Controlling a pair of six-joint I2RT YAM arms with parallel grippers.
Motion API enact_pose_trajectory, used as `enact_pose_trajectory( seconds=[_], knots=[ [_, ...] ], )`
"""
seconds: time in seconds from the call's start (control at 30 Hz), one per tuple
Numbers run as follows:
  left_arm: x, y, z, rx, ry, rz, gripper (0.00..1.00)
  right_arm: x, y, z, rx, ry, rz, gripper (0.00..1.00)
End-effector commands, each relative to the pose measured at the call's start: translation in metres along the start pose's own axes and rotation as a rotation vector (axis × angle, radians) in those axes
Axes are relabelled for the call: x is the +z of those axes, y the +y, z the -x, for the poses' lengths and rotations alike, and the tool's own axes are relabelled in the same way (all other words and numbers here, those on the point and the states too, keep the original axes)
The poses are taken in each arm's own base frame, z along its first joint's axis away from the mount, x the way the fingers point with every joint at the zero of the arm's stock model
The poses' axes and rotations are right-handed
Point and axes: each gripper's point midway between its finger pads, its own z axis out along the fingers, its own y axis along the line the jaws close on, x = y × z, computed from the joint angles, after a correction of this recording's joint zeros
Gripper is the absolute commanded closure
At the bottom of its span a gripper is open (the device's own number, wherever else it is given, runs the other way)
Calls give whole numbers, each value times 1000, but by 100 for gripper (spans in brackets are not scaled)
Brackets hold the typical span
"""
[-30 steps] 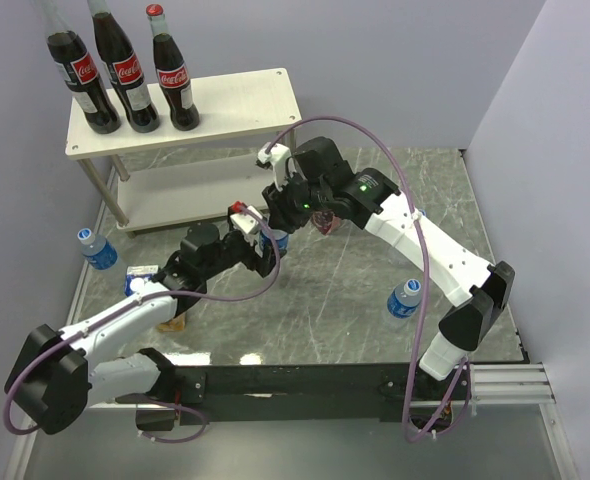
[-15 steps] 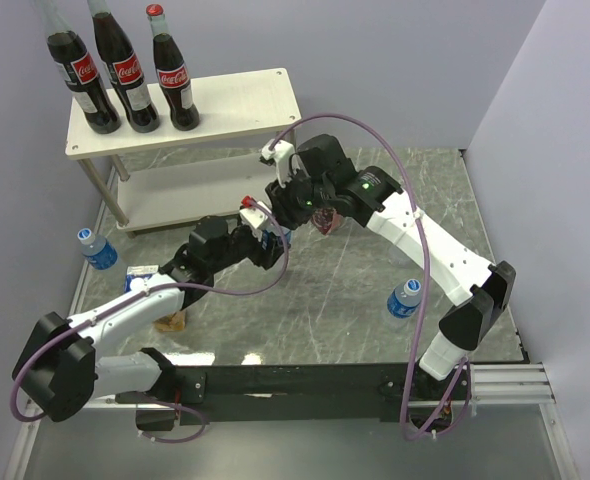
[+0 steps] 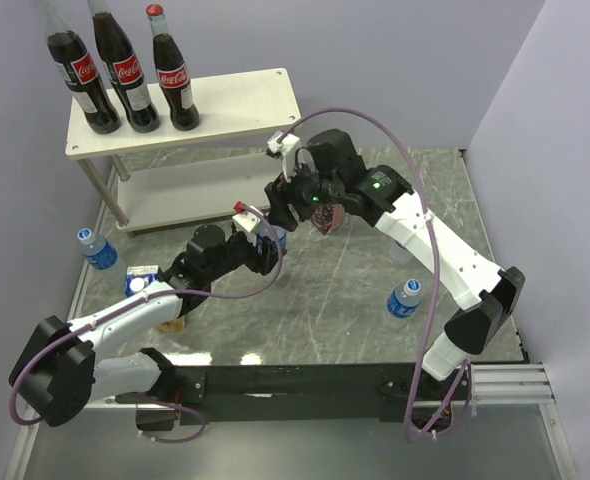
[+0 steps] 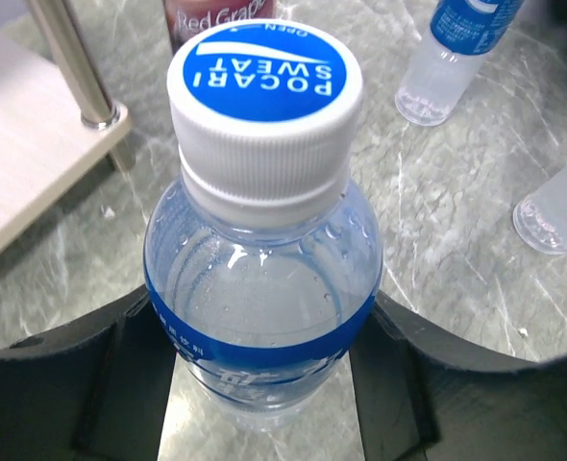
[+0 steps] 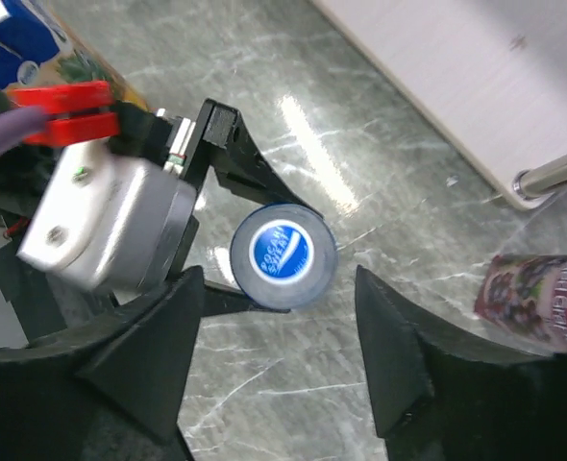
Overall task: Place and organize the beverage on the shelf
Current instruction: Pick up the drink from the center of the board, then place the drink on the shelf.
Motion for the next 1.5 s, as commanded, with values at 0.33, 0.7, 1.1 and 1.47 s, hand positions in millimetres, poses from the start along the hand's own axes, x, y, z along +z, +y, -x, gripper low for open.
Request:
enact_pose_trajectory(
  seconds=[0.33, 0.7, 1.1, 1.47],
  knots=[
    [1, 8, 70, -22, -246, 63, 100, -79, -32, 20, 7, -221, -13, 23],
    [27, 48, 104, -4, -325, 238, 100, -159, -80, -26, -40, -398, -211, 22],
    [79, 108, 145, -6, -361, 356, 100, -168, -93, -44, 9, -473, -259, 22],
    [103, 141, 149, 11, -360, 420, 100, -161, -92, -49, 12, -461, -224, 23]
  ],
)
